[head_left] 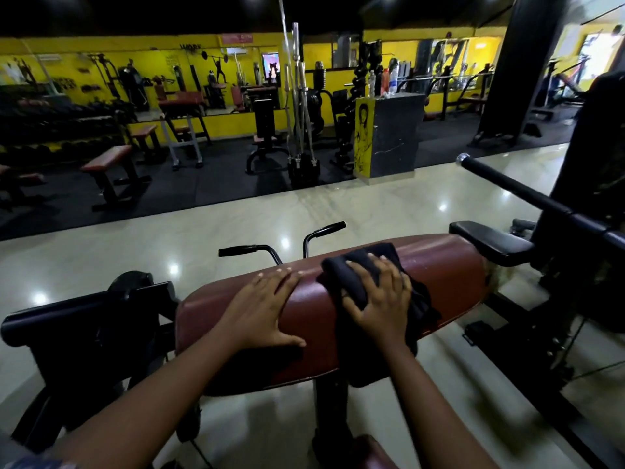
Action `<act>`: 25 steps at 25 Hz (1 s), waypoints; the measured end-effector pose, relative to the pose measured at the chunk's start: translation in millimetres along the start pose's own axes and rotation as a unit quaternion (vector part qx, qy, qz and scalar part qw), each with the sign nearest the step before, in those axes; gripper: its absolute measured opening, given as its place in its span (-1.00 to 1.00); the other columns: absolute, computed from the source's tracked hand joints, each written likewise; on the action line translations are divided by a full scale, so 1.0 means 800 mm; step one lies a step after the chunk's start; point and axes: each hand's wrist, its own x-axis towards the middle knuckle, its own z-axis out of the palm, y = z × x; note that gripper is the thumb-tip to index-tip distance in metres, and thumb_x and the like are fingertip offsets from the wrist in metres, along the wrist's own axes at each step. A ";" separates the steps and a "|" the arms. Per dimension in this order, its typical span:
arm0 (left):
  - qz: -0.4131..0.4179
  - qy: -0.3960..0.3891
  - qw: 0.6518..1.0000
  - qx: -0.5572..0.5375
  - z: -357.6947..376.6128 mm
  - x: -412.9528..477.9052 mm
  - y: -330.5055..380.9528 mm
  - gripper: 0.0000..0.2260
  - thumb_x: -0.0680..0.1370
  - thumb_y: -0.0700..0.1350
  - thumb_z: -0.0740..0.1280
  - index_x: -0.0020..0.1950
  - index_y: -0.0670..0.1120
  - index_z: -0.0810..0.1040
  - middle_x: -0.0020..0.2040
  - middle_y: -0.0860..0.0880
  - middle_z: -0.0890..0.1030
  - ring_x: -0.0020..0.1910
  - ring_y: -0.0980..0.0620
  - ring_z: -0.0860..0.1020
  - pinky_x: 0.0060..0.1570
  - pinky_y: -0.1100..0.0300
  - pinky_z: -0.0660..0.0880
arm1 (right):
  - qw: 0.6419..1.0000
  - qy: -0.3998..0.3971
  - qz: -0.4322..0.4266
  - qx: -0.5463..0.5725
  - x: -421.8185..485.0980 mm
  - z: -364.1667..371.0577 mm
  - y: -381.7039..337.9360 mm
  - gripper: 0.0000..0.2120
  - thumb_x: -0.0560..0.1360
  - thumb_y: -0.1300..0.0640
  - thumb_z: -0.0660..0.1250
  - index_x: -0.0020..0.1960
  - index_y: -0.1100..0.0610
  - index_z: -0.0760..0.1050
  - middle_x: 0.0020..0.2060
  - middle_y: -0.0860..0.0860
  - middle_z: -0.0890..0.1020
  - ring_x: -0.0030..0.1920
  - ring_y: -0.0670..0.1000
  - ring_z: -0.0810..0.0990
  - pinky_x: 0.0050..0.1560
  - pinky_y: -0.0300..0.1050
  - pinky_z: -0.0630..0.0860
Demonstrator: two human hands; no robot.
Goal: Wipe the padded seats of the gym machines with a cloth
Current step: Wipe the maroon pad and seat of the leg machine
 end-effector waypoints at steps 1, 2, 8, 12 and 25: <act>0.002 -0.027 0.999 -0.020 -0.003 0.015 0.008 0.11 0.16 0.57 0.18 0.55 -0.01 0.03 0.51 -0.08 0.22 0.48 -0.04 0.24 0.45 0.06 0.12 | 1.000 -0.009 0.002 -0.005 0.013 -0.006 0.025 -0.50 0.35 -0.21 0.17 0.26 -0.12 0.39 0.25 0.10 0.49 0.31 0.12 0.32 0.30 0.10 0.17; 0.002 -0.035 0.999 -0.035 -0.002 0.023 0.012 0.14 0.13 0.59 0.14 0.55 0.02 -0.03 0.54 -0.05 0.15 0.50 -0.02 0.18 0.46 0.07 0.09 | 1.000 -0.017 0.021 0.002 0.024 -0.011 0.042 -0.51 0.35 -0.20 0.16 0.25 -0.11 0.43 0.25 0.10 0.50 0.31 0.12 0.34 0.31 0.12 0.18; 0.017 0.031 0.999 -0.013 0.016 0.027 0.009 0.02 0.18 0.56 0.20 0.40 -0.14 0.39 0.31 -0.12 0.51 0.24 -0.09 0.53 0.24 0.07 0.43 | 0.998 0.019 0.058 0.026 -0.014 0.009 -0.066 -0.45 0.28 -0.19 0.19 0.26 -0.15 0.45 0.31 0.06 0.47 0.34 0.09 0.28 0.33 0.14 0.07; 0.006 0.022 1.000 -0.018 0.012 0.025 0.010 0.03 0.13 0.58 0.16 0.38 -0.10 0.42 0.25 -0.09 0.56 0.16 -0.06 0.58 0.14 0.04 0.50 | 0.998 0.010 -0.050 0.020 0.008 0.002 0.012 -0.49 0.29 -0.21 0.23 0.23 -0.14 0.44 0.22 0.05 0.53 0.26 0.07 0.36 0.30 0.10 0.14; 0.088 -0.020 0.993 -0.082 0.009 0.128 0.077 0.11 0.18 0.58 0.13 0.54 -0.06 0.04 0.53 -0.06 0.18 0.47 -0.01 0.23 0.41 0.17 0.18 | 0.999 0.010 -0.020 0.029 0.048 -0.011 0.106 -0.54 0.31 -0.21 0.20 0.16 -0.10 0.54 0.14 0.04 0.56 0.22 0.04 0.36 0.28 0.06 0.13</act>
